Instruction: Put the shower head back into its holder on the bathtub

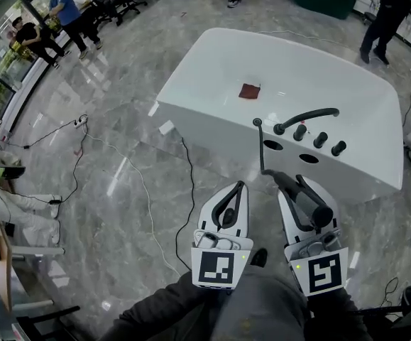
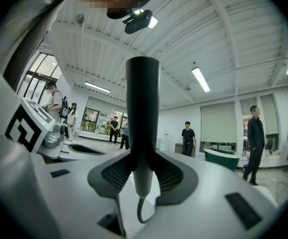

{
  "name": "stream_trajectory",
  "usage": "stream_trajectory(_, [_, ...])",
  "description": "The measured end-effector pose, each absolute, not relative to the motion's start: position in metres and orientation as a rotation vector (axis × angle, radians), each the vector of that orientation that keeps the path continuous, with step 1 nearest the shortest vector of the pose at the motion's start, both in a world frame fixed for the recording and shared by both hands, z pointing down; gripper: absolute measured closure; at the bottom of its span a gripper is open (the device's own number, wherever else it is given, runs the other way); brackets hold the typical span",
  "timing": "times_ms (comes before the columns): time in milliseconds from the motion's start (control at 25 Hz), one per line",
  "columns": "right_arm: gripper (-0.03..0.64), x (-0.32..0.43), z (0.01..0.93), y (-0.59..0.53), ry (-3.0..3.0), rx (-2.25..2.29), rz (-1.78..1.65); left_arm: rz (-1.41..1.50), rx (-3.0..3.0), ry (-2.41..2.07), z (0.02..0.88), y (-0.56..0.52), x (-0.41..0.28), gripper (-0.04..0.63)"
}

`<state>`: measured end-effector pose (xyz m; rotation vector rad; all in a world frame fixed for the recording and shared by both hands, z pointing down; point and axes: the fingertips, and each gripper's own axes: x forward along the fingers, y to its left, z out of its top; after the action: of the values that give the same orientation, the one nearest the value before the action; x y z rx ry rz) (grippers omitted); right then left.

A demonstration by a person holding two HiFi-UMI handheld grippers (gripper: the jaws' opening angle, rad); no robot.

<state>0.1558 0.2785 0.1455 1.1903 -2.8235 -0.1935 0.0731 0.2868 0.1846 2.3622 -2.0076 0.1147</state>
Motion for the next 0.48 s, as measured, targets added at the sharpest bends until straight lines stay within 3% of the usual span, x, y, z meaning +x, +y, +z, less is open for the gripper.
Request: stream_trajectory(480, [0.474,0.112,0.145,0.200,-2.723,1.251,-0.216,0.081,2.396,-1.888,0.198,0.190,0.027,0.592])
